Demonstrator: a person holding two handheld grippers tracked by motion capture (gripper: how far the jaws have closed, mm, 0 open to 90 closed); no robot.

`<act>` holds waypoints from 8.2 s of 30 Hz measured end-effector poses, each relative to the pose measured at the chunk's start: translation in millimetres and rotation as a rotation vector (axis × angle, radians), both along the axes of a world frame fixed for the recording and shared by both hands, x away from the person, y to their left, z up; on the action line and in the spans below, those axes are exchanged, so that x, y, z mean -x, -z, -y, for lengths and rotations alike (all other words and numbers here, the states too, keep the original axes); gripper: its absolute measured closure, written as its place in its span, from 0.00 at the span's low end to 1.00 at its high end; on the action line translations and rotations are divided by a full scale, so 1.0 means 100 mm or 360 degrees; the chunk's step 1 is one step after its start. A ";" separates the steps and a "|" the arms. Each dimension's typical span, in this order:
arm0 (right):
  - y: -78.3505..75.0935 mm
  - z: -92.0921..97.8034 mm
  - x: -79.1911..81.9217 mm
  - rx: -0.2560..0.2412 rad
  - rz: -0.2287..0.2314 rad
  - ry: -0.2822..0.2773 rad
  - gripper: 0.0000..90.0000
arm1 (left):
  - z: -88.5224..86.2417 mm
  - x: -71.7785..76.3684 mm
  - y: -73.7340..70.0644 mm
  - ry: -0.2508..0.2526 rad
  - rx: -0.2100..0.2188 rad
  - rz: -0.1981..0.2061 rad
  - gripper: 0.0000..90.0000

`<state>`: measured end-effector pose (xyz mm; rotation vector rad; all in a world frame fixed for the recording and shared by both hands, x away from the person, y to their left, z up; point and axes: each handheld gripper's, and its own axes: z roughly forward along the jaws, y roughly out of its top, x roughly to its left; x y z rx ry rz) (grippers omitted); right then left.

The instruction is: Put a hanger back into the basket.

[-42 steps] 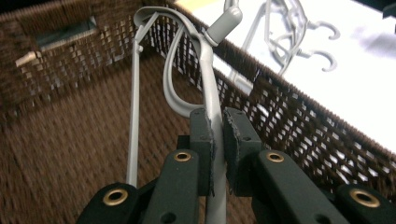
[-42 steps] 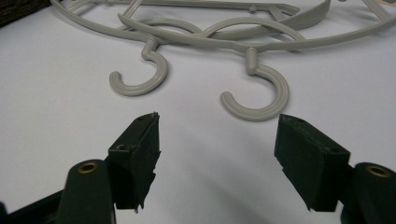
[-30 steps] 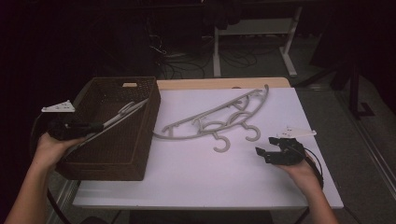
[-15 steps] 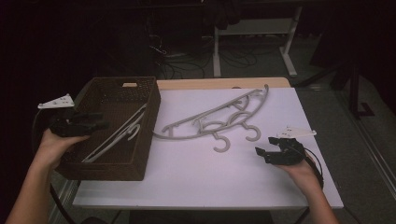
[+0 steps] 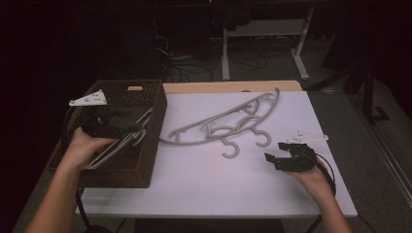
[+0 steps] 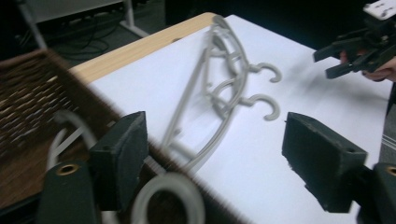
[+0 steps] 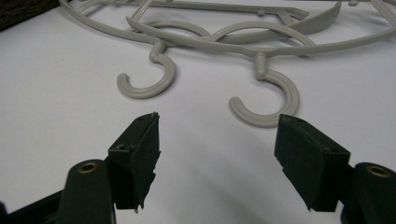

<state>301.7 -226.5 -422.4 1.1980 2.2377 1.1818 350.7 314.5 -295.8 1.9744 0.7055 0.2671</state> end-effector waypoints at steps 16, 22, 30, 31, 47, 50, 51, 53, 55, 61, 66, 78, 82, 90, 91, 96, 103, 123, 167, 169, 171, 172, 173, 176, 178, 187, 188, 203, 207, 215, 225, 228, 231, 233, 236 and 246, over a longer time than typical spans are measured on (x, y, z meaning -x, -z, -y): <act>0.03 -0.04 0.00 -0.0044 -0.0044 -0.0065 0.14 | 1.04 -0.05 0.02 0.0230 0.0018 0.0011 0.15; 0.07 -0.05 0.03 -0.0050 -0.0025 -0.0066 0.05 | 1.37 -0.11 0.11 0.0295 0.0001 0.0004 0.13; 0.10 -0.07 0.04 -0.0030 -0.0038 -0.0091 0.06 | 1.79 -0.28 0.35 0.0358 -0.0061 -0.0023 0.04; 0.10 -0.07 0.04 -0.0022 -0.0041 -0.0089 0.06 | 1.87 -0.33 0.42 0.0372 -0.0063 -0.0033 0.03; 0.12 -0.07 0.03 -0.0017 -0.0059 -0.0094 0.07 | 2.36 -0.79 1.02 0.0429 -0.0190 -0.0011 0.30; 0.12 -0.07 0.03 -0.0022 -0.0059 -0.0093 0.07 | 2.41 -0.86 1.10 0.0445 -0.0215 -0.0036 0.38; 0.12 -0.07 0.04 -0.0022 -0.0059 -0.0093 0.07 | 2.46 -0.90 1.14 0.0446 -0.0233 -0.0057 0.43; 0.12 -0.06 0.03 -0.0023 -0.0058 -0.0093 0.07 | 2.50 -0.94 1.19 0.0452 -0.0242 -0.0076 0.47; 0.12 -0.06 0.03 -0.0023 -0.0060 -0.0090 0.07 | 2.55 -0.97 1.22 0.0465 -0.0270 -0.0100 0.51; 0.12 -0.05 0.04 -0.0023 -0.0059 -0.0091 0.07 | 2.67 -1.05 1.31 0.0469 -0.0353 -0.0136 0.65; 0.11 -0.05 0.04 -0.0023 -0.0060 -0.0092 0.07 | 2.73 -1.09 1.37 0.0475 -0.0400 -0.0148 0.72; 0.11 -0.05 0.04 -0.0034 -0.0066 -0.0092 0.07 | 2.89 -1.10 1.49 0.0485 -0.0577 -0.0117 0.81; 0.10 -0.04 0.04 -0.0034 -0.0059 -0.0089 0.07 | 2.90 -1.07 1.48 0.0465 -0.0595 -0.0067 0.79; 0.11 -0.04 0.04 -0.0037 -0.0064 -0.0094 0.07 | 2.91 -1.11 1.45 0.0486 -0.0618 -0.0084 0.80; 0.11 -0.04 0.03 -0.0038 -0.0065 -0.0092 0.08 | 2.93 -1.10 1.47 0.0500 -0.0631 -0.0105 0.80; 0.10 -0.03 0.04 -0.0039 -0.0063 -0.0093 0.08 | 2.95 -1.09 1.52 0.0507 -0.0662 -0.0127 0.81; 0.11 -0.04 0.03 -0.0041 -0.0069 -0.0095 0.08 | 2.96 -1.10 1.52 0.0496 -0.0657 -0.0156 0.90; 0.11 -0.01 0.03 -0.0045 -0.0073 -0.0084 0.08 | 2.84 -1.00 1.12 0.0491 -0.0545 -0.0142 0.92; 0.13 -0.09 -0.01 -0.0010 -0.0086 -0.0088 0.08 | 0.03 -0.11 -0.26 0.0124 -0.0238 -0.0169 0.92; 0.13 -0.10 -0.01 -0.0009 -0.0089 -0.0089 0.08 | -0.11 -0.07 -0.24 0.0094 -0.0231 -0.0171 0.92; 0.13 -0.10 -0.01 -0.0004 -0.0089 -0.0088 0.08 | -0.24 -0.02 -0.20 0.0068 -0.0212 -0.0181 0.92; 0.13 -0.10 -0.01 -0.0003 -0.0091 -0.0087 0.08 | -0.31 0.00 -0.18 0.0060 -0.0212 -0.0180 0.92; 0.13 -0.10 -0.01 0.0000 -0.0087 -0.0090 0.08 | -0.37 0.02 -0.15 0.0052 -0.0208 -0.0184 0.92; 0.14 -0.11 -0.01 0.0005 -0.0096 -0.0087 0.08 | -0.55 0.07 -0.09 0.0012 -0.0222 -0.0207 0.92; 0.14 -0.10 -0.02 0.0003 -0.0099 -0.0082 0.08 | -0.66 0.11 -0.04 -0.0021 -0.0214 -0.0223 0.92; 0.16 -0.12 -0.03 0.0021 -0.0109 -0.0083 0.08 | -0.97 0.19 0.11 -0.0090 -0.0222 -0.0282 0.92; 0.16 -0.12 -0.03 0.0018 -0.0111 -0.0081 0.08 | -0.99 0.19 0.13 -0.0094 -0.0221 -0.0292 0.92; 0.16 -0.10 -0.04 0.0012 -0.0110 -0.0074 0.08 | -1.14 0.00 0.46 -0.0173 -0.0270 -0.0389 0.70; 0.15 -0.09 -0.04 0.0004 -0.0108 -0.0075 0.08 | -1.12 -0.03 0.44 -0.0203 -0.0251 -0.0361 0.54; 0.13 -0.08 -0.04 -0.0020 -0.0104 -0.0057 0.08 | -0.76 -0.07 0.24 -0.0136 -0.0172 -0.0217 0.37; 0.12 -0.07 -0.03 -0.0021 -0.0093 -0.0070 0.08 | -0.09 -0.12 0.05 -0.0002 -0.0095 -0.0129 0.31; 0.10 -0.07 -0.04 -0.0025 -0.0078 -0.0080 0.08 | 0.12 -0.12 -0.02 0.0029 -0.0077 -0.0105 0.31; 0.10 -0.08 -0.04 -0.0024 -0.0081 -0.0088 0.08 | 0.41 -0.17 -0.08 0.0066 -0.0058 -0.0078 0.30; 0.09 -0.08 -0.04 -0.0029 -0.0076 -0.0090 0.08 | 0.50 -0.18 -0.08 0.0078 -0.0050 -0.0074 0.30; 0.09 -0.08 -0.04 -0.0030 -0.0078 -0.0092 0.08 | 0.71 -0.21 -0.09 0.0112 -0.0040 -0.0070 0.30; 0.10 -0.07 -0.02 -0.0029 -0.0079 -0.0099 0.08 | 1.40 -0.29 0.05 0.0186 -0.0085 -0.0079 0.35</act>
